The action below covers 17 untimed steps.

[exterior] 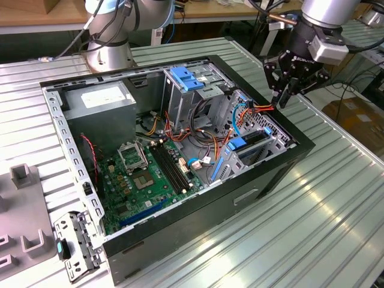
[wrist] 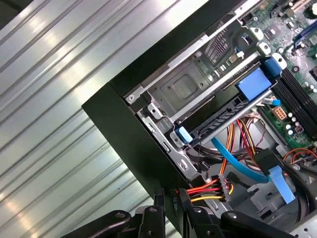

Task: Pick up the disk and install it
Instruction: 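Insert the first disk wire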

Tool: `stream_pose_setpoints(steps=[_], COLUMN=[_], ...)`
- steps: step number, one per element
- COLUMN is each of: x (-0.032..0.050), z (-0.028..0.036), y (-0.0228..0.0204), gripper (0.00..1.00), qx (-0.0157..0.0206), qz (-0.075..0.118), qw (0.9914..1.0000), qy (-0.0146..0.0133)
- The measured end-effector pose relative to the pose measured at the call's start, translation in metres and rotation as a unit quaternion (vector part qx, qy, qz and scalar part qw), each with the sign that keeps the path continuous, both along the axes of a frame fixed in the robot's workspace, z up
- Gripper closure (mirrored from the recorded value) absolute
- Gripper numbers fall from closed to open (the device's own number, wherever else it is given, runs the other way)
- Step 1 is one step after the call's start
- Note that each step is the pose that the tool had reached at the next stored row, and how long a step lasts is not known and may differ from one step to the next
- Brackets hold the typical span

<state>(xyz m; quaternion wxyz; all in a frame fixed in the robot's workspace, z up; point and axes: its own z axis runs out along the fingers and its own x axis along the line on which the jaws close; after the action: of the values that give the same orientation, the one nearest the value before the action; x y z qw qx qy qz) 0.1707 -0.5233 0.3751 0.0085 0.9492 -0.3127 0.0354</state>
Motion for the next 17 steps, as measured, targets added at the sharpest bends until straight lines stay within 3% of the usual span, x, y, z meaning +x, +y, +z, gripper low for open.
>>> stream_pose_setpoints(steps=[6, 10, 11, 12, 13, 17], x=[-0.0013, -0.0014, -0.0017, -0.0019, -0.0032, -0.0046], z=[-0.001, -0.0013, -0.0018, -0.0028, -0.0045, -0.0078], y=[-0.0001, -0.0001, -0.0001, -0.0001, -0.0001, -0.0001], gripper=[0.75, 0.74, 0.68, 0.68, 0.68, 0.68], qx=[0.0026, 0.0026, 0.0027, 0.0027, 0.003, 0.0045], qz=[0.024, 0.031, 0.033, 0.035, 0.04, 0.045], qw=[0.9997, 0.99953, 0.99946, 0.99937, 0.99919, 0.99891], qy=[0.0, 0.0, -0.0002, -0.0013, -0.0055, -0.0105])
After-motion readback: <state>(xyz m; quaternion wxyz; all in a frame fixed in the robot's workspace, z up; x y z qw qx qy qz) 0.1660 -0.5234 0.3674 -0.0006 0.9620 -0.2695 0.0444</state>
